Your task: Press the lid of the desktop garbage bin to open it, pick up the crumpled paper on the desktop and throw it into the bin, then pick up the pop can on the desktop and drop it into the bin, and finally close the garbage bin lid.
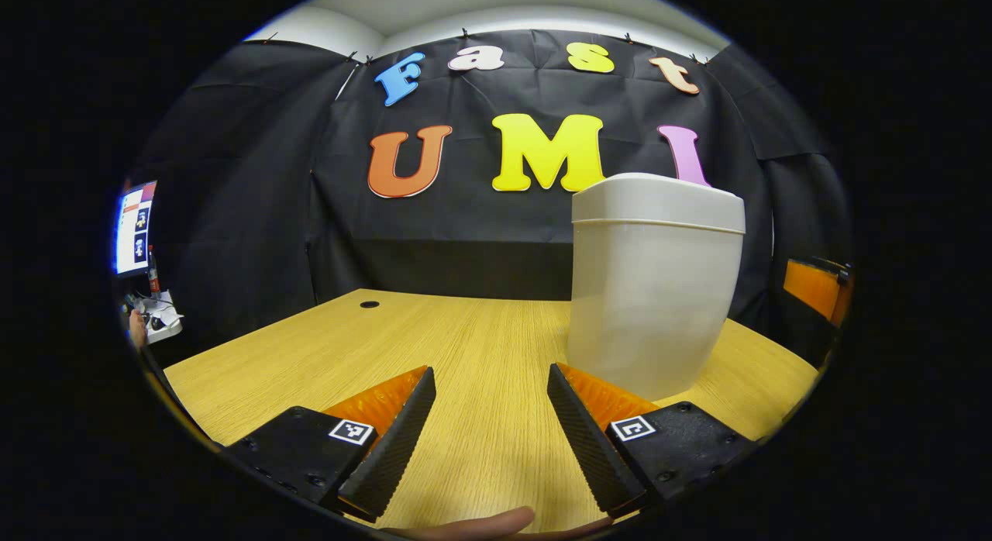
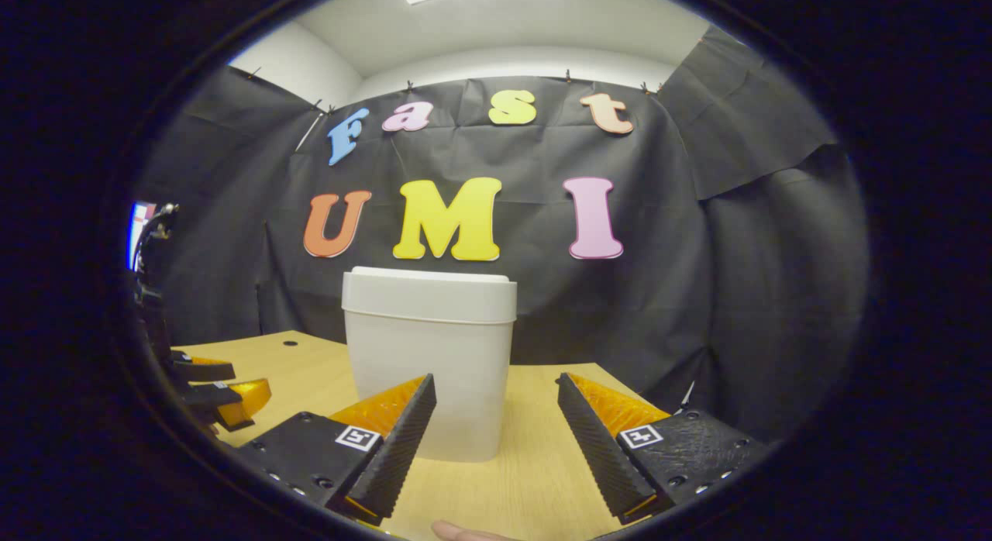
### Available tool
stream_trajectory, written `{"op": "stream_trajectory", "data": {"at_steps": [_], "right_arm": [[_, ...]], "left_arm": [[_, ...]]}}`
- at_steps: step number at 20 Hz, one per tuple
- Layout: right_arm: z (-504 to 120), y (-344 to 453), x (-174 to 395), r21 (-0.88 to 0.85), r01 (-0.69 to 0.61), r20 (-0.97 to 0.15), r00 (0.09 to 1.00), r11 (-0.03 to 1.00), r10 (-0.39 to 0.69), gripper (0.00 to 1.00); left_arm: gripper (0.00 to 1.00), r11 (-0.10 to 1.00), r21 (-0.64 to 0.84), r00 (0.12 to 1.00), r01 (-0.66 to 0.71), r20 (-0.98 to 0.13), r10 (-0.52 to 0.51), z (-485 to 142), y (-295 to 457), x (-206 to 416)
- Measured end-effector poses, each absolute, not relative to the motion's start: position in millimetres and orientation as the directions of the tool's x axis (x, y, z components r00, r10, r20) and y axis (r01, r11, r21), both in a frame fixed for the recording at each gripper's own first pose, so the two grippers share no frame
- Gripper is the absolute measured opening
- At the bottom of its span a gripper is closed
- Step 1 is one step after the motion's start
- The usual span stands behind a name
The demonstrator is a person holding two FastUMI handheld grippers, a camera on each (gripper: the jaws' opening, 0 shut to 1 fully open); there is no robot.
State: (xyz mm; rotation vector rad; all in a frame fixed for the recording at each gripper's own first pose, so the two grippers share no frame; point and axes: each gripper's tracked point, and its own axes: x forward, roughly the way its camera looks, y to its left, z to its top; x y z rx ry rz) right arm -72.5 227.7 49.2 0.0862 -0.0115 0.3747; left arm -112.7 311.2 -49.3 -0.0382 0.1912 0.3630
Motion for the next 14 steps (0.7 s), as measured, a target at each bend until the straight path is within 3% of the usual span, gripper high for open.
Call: {"op": "stream_trajectory", "data": {"at_steps": [14], "right_arm": [[29.1,232.0,-82.9,0.214,-0.444,0.018,0.892,0.870,0.451,0.95]], "left_arm": [[0.95,0.929,0.008,0.924,-0.369,-0.108,0.368,-30.7,308.7,-113.2]]}}
